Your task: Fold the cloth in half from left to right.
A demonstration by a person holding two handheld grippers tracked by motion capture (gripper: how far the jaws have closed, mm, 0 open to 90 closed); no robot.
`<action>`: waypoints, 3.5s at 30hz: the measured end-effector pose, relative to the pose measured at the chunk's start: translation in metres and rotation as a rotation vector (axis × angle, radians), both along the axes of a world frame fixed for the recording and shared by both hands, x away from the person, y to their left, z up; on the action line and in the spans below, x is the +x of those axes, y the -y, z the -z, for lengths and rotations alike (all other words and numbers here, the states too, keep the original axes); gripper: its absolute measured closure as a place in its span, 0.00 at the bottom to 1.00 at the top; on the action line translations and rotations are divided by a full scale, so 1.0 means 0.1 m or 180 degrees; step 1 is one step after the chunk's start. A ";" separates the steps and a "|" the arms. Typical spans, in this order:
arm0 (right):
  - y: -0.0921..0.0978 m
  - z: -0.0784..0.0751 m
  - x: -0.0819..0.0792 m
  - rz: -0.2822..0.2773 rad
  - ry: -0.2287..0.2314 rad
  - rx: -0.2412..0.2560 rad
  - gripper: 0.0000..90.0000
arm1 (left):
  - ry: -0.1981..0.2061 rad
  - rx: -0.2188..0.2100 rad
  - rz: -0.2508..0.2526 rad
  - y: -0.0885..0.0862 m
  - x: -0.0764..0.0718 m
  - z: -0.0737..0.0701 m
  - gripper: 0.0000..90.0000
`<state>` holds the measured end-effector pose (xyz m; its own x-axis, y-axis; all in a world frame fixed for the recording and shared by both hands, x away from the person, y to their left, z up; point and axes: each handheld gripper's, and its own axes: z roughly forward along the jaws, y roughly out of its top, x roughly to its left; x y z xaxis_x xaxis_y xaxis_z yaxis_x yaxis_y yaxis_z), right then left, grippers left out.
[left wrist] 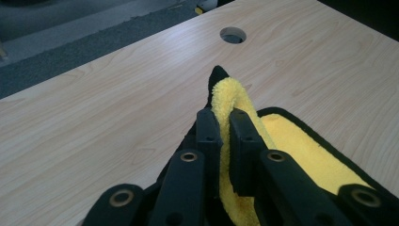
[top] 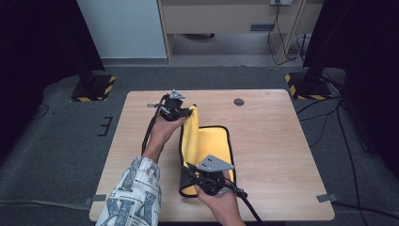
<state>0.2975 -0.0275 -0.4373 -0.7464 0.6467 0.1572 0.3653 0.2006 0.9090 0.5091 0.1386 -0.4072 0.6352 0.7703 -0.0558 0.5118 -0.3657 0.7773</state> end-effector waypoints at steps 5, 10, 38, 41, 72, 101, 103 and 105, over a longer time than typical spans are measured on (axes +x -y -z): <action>0.08 0.01 -0.02 0.0017 -0.0004 0.0003 0.92 | -0.0027 0.0026 0.0018 0.07 0.01 0.03 0.94; 0.14 0.06 -0.01 0.0047 -0.0035 0.0002 0.92 | -0.0051 0.0012 0.0039 0.13 0.03 0.08 0.93; 0.37 0.17 -0.07 0.0191 -0.0091 -0.0037 0.92 | -0.0068 0.0034 0.0257 0.48 0.04 0.24 0.93; 0.42 0.22 -0.11 0.0219 -0.0104 -0.0045 0.92 | -0.0113 0.0076 0.0317 0.60 0.04 0.33 0.93; 0.64 0.43 -0.09 0.0341 -0.0256 -0.0090 0.91 | -0.0164 0.0248 0.0241 0.69 0.08 0.45 0.93; 1.14 0.76 -0.07 0.0825 -0.0693 -0.0416 0.51 | -0.0398 -0.0278 0.0296 1.15 0.04 0.77 0.69; 1.18 0.77 -0.06 0.0869 -0.0703 -0.0416 0.49 | -0.0364 -0.0287 0.0291 1.16 0.04 0.75 0.68; 1.22 0.77 -0.05 0.0892 -0.0700 -0.0410 0.47 | -0.0314 -0.0272 0.0290 1.16 0.03 0.72 0.67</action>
